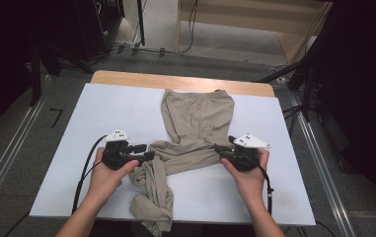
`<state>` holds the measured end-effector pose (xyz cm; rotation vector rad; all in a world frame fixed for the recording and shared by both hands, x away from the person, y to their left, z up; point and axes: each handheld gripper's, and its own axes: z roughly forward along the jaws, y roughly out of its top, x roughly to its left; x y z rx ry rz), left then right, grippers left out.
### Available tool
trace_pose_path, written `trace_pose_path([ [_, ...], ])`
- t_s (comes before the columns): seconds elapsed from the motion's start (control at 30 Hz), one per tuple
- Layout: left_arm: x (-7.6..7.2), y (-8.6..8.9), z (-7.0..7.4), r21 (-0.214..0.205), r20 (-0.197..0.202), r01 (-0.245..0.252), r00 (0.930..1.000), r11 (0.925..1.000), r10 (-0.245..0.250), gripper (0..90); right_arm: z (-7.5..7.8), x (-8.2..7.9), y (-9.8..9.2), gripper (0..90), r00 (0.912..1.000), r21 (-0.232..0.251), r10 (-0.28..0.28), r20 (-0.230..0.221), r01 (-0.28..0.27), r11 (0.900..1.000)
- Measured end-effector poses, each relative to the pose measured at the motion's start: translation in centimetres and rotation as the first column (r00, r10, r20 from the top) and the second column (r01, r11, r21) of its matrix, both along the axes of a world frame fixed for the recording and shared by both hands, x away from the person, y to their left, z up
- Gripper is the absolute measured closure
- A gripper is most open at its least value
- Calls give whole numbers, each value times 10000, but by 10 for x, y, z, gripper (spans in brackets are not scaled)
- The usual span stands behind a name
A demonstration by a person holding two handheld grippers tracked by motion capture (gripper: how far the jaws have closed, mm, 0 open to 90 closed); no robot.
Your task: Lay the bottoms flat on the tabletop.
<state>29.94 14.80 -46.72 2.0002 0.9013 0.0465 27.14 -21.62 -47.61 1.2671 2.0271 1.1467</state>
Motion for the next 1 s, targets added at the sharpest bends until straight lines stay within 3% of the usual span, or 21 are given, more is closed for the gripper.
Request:
trace_pose_path([
  [0.07,-8,-8,-6,400,-151,449,9989,9982,-444,446,-5,-7,16,417,9942,282,1043,-261,-1036,9942],
  [0.17,-13,-24,-22,1501,-353,426,9987,9878,-377,417,-20,-9,45,419,9739,497,2071,-931,-2032,9779],
  [0.23,-14,-29,-30,1744,-256,337,9992,9841,-297,523,-30,-7,66,406,9624,335,2416,-1241,-2393,9704],
  [0.27,-14,-30,-31,1750,-109,190,9998,9844,-174,603,-35,-5,76,392,9587,276,2517,-1327,-2503,9678],
  [0.33,-13,-26,-28,1253,-281,256,9994,9918,-223,752,-42,-2,95,354,9500,382,2701,-1565,-2674,9628],
  [0.37,-13,-26,-26,1236,-216,235,9995,9920,-210,797,-44,0,105,354,9458,14,2719,-1776,-2760,9611],
  [0.4,-14,-24,-24,1221,-150,286,9995,9921,-270,841,-44,-1,110,354,9493,-354,2599,-1771,-2701,9622],
  [0.43,-14,-21,-22,1071,-185,282,9995,9939,-263,851,-43,0,115,355,9478,-354,2671,-1743,-2771,9602],
  [0.47,-15,-16,-20,832,-220,294,9994,9961,-276,860,-43,1,118,380,9407,-117,2850,-1842,-2920,9563],
  [0.53,-15,-10,-17,574,-217,343,9992,9978,-331,869,-42,0,120,598,9521,-1012,2560,-1671,-2748,9562],
  [0.6,-15,-3,-13,275,-277,301,9992,9992,-293,870,-40,1,114,798,9447,-940,2672,-1902,-2884,9529],
  [0.63,-14,2,-11,207,-234,242,9994,9995,-237,872,-39,2,109,849,9420,-876,2670,-2033,-2891,9533],
  [0.73,-13,13,-7,28,-197,35,9998,10000,-35,872,-38,0,88,863,9428,-929,2562,-2133,-2806,9553],
  [0.87,-10,26,-7,89,-156,-149,9998,9998,150,875,-37,-11,42,865,9659,-1241,1658,-1988,-1926,9734],
  [0.93,-8,30,-8,114,-186,-269,9995,9996,271,876,-35,-16,13,866,9771,-1303,927,-1916,-1189,9843],
  [1.0,-6,33,-10,157,-211,-346,9992,9993,349,876,-33,-20,-17,867,9838,-1569,8,-1791,-294,9872],
])
